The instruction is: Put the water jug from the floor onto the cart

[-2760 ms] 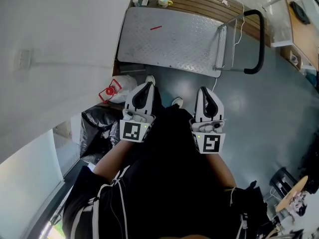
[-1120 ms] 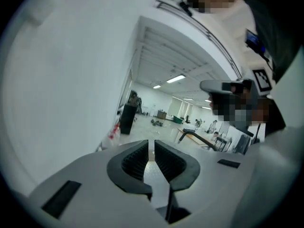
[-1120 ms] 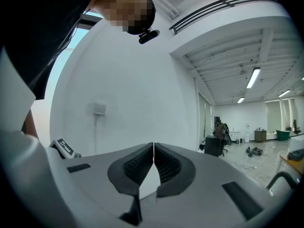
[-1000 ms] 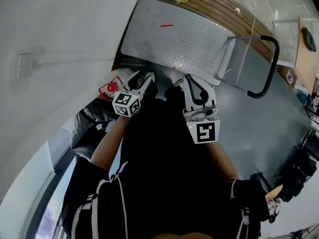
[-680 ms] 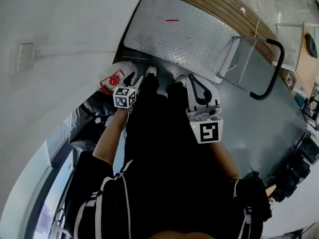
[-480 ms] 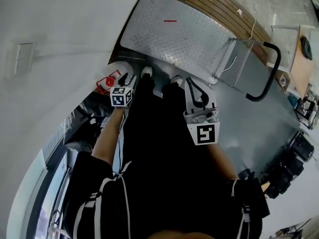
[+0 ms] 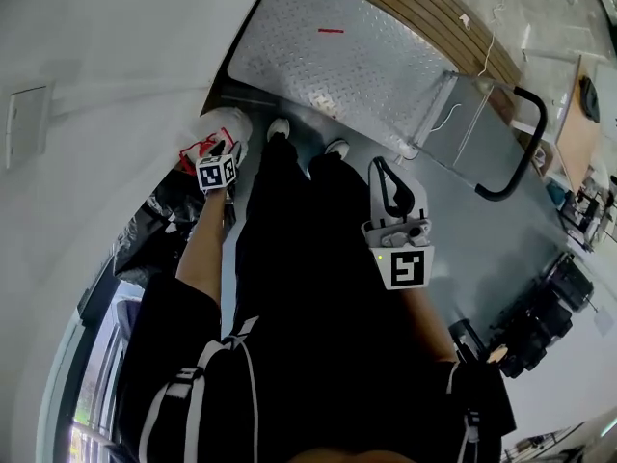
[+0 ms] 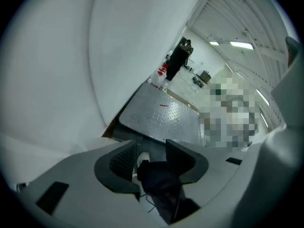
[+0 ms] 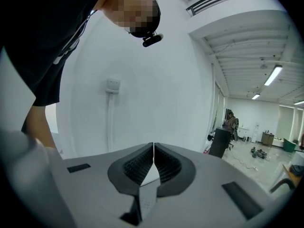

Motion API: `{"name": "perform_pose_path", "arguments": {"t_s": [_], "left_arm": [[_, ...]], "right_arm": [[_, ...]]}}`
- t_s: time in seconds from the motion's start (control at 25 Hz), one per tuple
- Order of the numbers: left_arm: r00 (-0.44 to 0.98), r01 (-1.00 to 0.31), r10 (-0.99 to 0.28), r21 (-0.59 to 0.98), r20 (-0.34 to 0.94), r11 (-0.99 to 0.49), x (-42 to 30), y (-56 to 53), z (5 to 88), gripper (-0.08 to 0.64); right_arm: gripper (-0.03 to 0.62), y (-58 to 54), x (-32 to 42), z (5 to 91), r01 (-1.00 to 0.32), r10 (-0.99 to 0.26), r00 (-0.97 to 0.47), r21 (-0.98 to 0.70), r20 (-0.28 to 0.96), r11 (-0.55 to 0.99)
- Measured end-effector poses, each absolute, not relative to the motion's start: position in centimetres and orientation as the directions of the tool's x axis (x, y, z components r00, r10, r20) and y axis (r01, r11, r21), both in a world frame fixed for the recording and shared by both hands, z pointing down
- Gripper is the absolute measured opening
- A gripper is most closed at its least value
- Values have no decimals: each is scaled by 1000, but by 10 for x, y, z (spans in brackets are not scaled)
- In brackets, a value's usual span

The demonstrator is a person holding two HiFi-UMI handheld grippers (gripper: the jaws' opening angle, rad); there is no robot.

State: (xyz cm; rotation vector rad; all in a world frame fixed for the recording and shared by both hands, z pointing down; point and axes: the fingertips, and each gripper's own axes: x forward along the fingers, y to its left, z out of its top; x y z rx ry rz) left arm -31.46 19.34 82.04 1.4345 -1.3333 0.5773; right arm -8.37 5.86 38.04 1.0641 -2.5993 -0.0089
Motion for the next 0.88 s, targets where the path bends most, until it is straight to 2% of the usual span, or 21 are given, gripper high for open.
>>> {"name": "perform_pose_path", "arguments": {"t_s": [0.12,0.28,0.48,0.6,0.88], "left_arm": [[273,-929,-420,351,866,120,-311,186,842,186],[277,-924,-377,352,884,148,-321,205,875,186],[255,-893,-361,361,897,269,-329,213,906,186],[283,-878,-330,382,900,290,-324,214,924,186],[336,-912,-219,374,916,166,-313,220,958,186]], "right_arm": [[20,50,-78,393,-706,-715,-621,169,320,688],[20,50,-79,419,-731,-736,-600,157,314,664],[20,47,-74,441,-745,-735,-587,128,340,654],[20,44,-72,453,-762,-729,-584,68,356,644],[20,42,-67,465,-776,-738,-566,64,367,628]]}}
